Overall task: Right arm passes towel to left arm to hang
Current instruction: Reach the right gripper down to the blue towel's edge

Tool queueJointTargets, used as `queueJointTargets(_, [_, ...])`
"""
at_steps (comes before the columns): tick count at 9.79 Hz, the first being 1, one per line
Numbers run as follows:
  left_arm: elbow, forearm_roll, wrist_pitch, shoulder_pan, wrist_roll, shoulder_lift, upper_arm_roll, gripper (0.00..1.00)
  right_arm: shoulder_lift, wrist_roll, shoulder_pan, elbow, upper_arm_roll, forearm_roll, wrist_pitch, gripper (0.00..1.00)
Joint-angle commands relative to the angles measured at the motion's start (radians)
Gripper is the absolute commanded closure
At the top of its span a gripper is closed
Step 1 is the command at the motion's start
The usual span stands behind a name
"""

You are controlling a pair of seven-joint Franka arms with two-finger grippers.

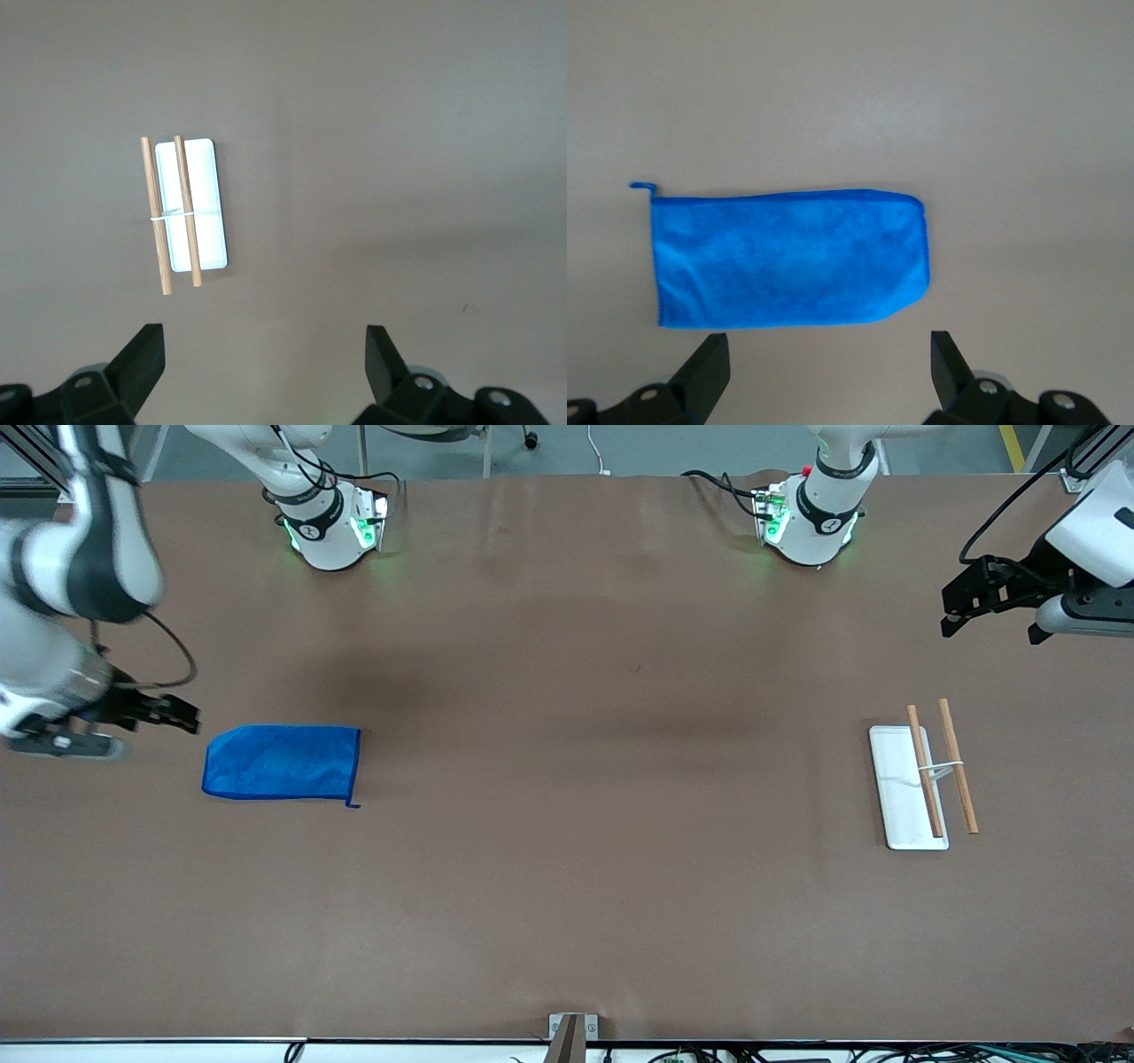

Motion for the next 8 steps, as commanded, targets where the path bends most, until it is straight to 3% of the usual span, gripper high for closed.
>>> queueJointTargets(1, [0.010,0.023,-0.021,-0.006,0.018,0.027,-0.004,0.00,0.093,-0.045,-0.005,-0.097,0.001,-0.019,0.201,0.00])
queueJointTargets(4, [0.009,0.023,-0.020,-0.006,0.027,0.031,-0.003,0.00,0.254,-0.053,-0.005,-0.136,0.001,-0.019,0.459,0.02])
queueJointTargets(5, [0.009,0.023,-0.021,-0.004,0.029,0.034,-0.003,0.00,0.271,-0.047,-0.003,-0.142,0.002,-0.018,0.475,0.02])
queueJointTargets(8, [0.010,0.022,-0.020,-0.007,0.027,0.039,-0.004,0.00,0.306,-0.041,-0.012,-0.159,0.002,-0.015,0.483,0.15])
